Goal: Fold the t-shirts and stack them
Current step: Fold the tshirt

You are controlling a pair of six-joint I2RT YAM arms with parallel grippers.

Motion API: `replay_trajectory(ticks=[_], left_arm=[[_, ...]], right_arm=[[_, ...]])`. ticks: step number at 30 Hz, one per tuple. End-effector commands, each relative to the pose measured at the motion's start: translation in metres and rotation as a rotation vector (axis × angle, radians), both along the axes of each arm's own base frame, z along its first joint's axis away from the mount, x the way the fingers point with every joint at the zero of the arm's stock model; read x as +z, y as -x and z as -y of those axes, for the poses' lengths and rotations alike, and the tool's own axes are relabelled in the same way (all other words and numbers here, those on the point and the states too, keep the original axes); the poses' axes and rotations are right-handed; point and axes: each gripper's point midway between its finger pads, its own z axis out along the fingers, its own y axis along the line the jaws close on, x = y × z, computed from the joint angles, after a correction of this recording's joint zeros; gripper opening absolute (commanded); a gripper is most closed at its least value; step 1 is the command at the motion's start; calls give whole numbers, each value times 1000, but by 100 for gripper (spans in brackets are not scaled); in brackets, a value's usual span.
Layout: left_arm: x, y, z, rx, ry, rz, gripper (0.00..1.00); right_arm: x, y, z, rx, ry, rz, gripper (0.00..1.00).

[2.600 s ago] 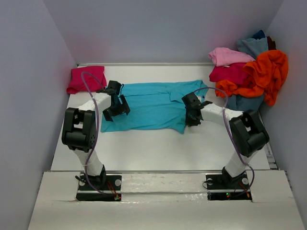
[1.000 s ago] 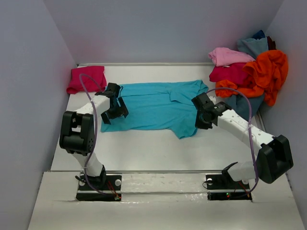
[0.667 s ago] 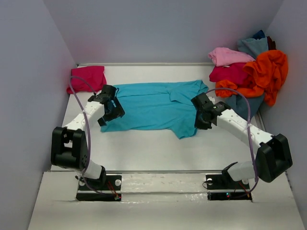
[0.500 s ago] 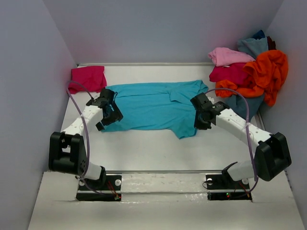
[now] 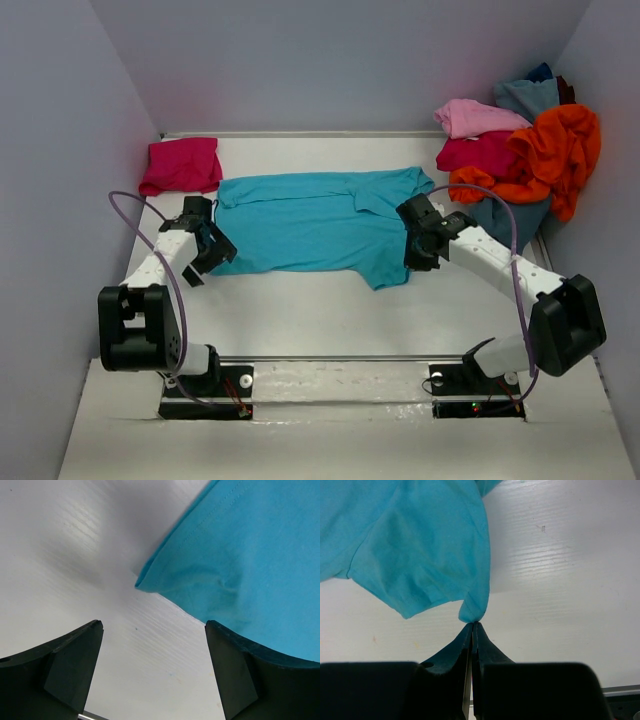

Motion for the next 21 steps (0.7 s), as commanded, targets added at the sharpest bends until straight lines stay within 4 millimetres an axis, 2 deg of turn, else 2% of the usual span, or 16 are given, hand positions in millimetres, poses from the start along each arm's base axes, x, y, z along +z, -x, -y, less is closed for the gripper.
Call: replay_trajectory(ticks=[1, 6, 10, 13, 21], left_arm=[[6, -13, -6, -13, 16, 46, 94], [1, -22, -7, -24, 53, 54, 85], [-5, -25, -4, -23, 80, 55, 68], [-8, -24, -4, -12, 95, 47, 61], [-16, -8, -6, 32, 111, 16, 61]], right_arm=[[0, -5, -6, 24, -8, 21, 7], [-2, -7, -7, 23, -3, 18, 7], [-4, -6, -6, 18, 1, 15, 7], [-6, -6, -5, 19, 6, 7, 7], [-10, -6, -7, 24, 8, -4, 7]])
